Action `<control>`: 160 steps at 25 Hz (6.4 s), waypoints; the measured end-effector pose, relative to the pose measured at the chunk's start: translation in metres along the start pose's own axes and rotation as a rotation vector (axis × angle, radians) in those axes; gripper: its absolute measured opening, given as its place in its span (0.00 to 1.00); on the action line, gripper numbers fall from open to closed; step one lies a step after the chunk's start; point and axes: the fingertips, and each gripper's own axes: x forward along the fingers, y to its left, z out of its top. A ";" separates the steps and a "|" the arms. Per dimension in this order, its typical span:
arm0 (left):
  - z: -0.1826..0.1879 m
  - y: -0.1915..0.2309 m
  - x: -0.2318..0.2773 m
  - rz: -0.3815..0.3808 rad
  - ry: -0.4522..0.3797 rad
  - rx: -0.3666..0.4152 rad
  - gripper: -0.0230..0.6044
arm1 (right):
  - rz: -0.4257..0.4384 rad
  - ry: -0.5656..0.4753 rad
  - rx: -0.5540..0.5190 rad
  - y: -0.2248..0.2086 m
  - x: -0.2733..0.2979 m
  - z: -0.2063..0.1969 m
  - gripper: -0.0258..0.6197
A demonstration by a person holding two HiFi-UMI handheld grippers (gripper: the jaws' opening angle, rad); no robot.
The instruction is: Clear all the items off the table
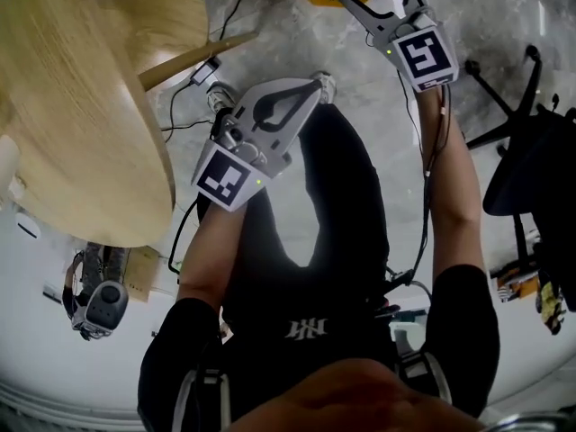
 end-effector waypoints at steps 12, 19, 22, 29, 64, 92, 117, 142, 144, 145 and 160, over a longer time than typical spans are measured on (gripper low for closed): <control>-0.022 0.022 -0.001 -0.017 -0.007 0.017 0.06 | 0.003 0.110 0.011 -0.011 0.053 -0.083 0.42; -0.026 0.020 -0.007 -0.020 -0.002 0.025 0.06 | 0.008 0.151 0.052 -0.009 0.064 -0.107 0.45; -0.026 0.020 -0.007 -0.019 -0.003 0.027 0.06 | 0.006 0.157 0.083 -0.010 0.065 -0.115 0.53; -0.016 0.012 -0.007 -0.040 0.000 0.035 0.06 | 0.009 0.165 0.106 -0.007 0.052 -0.107 0.57; 0.331 -0.151 -0.385 0.245 -0.314 0.341 0.06 | -0.071 -0.424 -0.383 0.171 -0.302 0.550 0.04; 0.354 -0.113 -0.538 0.263 -0.392 0.350 0.06 | 0.269 -0.521 -0.091 0.395 -0.140 0.614 0.04; 0.302 -0.009 -0.473 0.380 -0.274 0.183 0.06 | 0.296 -0.199 -0.050 0.297 0.032 0.493 0.55; 0.257 0.060 -0.440 0.546 -0.231 -0.017 0.06 | 0.228 0.019 -0.172 0.196 0.191 0.442 0.71; 0.258 0.058 -0.439 0.538 -0.219 -0.007 0.06 | 0.220 0.041 -0.180 0.195 0.192 0.437 0.67; 0.257 0.057 -0.439 0.534 -0.214 -0.001 0.06 | 0.220 0.046 -0.177 0.194 0.190 0.435 0.59; 0.299 -0.007 -0.467 0.369 -0.271 0.167 0.06 | 0.020 -0.156 -0.107 0.202 0.050 0.529 0.53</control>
